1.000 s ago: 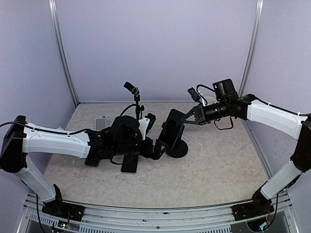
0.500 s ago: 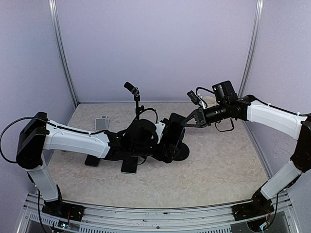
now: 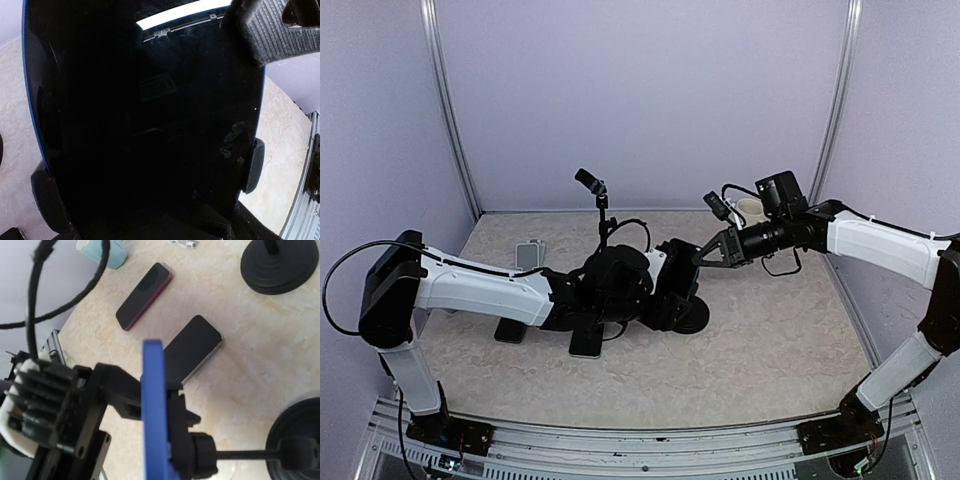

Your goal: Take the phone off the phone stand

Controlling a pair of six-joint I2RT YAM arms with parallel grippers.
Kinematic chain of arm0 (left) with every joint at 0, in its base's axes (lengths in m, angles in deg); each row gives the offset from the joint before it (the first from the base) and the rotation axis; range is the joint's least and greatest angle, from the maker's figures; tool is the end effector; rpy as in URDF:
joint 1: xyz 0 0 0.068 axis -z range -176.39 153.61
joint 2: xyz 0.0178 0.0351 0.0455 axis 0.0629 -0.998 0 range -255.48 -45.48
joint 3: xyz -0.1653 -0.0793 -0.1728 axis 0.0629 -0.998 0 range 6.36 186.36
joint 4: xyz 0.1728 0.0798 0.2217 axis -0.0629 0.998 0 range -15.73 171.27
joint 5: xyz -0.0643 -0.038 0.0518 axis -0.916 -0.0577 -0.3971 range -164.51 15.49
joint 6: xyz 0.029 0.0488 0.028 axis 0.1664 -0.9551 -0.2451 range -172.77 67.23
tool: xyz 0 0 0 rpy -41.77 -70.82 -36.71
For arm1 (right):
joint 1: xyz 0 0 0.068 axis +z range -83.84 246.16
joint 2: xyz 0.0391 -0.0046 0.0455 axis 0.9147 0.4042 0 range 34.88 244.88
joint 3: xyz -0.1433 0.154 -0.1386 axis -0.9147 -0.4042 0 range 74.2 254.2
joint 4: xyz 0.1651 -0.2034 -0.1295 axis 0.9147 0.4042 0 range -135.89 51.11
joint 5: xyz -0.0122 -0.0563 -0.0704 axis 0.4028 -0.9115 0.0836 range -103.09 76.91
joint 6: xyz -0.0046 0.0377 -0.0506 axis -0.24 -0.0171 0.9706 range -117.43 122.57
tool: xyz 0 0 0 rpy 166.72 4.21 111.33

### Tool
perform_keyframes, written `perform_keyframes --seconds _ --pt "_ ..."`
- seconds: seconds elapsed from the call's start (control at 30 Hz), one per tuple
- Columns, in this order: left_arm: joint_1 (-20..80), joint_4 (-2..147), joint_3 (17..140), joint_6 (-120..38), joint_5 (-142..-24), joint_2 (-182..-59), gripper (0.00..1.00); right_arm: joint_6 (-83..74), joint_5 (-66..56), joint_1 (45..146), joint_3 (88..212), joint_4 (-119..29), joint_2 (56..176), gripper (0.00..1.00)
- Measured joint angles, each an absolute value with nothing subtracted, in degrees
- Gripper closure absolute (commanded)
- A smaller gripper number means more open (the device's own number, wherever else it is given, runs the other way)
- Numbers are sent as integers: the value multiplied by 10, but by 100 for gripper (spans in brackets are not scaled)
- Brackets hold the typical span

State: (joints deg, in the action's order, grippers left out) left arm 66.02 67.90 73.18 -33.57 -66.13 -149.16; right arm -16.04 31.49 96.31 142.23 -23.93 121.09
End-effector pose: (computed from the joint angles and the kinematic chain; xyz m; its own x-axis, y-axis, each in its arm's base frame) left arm 0.2104 -0.3872 0.1686 -0.4911 0.2372 -0.8382 0.6959 0.6856 -0.2137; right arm 0.3024 0.2151 0.2557 -0.7905 -0.1963 -0.5802 -0.6009 0.4317 0.6727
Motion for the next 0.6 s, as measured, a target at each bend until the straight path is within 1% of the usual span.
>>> perform_keyframes --seconds 0.03,0.07,0.1,0.13,0.2,0.23,0.27,0.3,0.4,0.47,0.6 --pt "661 679 731 -335 -659 -1492 45 -161 315 963 1421 -241 1210 86" --pt "661 677 730 -335 -658 -1492 47 -161 315 963 1419 -243 1209 76" --pt "661 673 727 -335 -656 -1492 49 -161 316 963 1415 -246 1207 60" --pt "662 669 726 -335 -655 -1492 50 -166 315 964 1412 -248 1205 47" --pt "663 667 719 -331 -651 -1492 51 -169 318 964 1397 -267 1193 28" --pt "663 663 717 -330 -650 -1492 52 -172 318 964 1389 -276 1185 23" --pt "664 662 717 -330 -650 -1492 52 -179 319 964 1376 -288 1173 19" --pt "664 661 717 -329 -650 -1492 52 -185 323 963 1360 -303 1159 18" --pt "664 659 715 -329 -650 -1492 53 -211 336 957 1302 -356 1119 17" --pt "664 658 715 -329 -650 -1492 55 -232 342 956 1267 -387 1103 18" --pt "664 658 715 -328 -650 -1491 57 -272 348 955 1212 -454 1096 25"
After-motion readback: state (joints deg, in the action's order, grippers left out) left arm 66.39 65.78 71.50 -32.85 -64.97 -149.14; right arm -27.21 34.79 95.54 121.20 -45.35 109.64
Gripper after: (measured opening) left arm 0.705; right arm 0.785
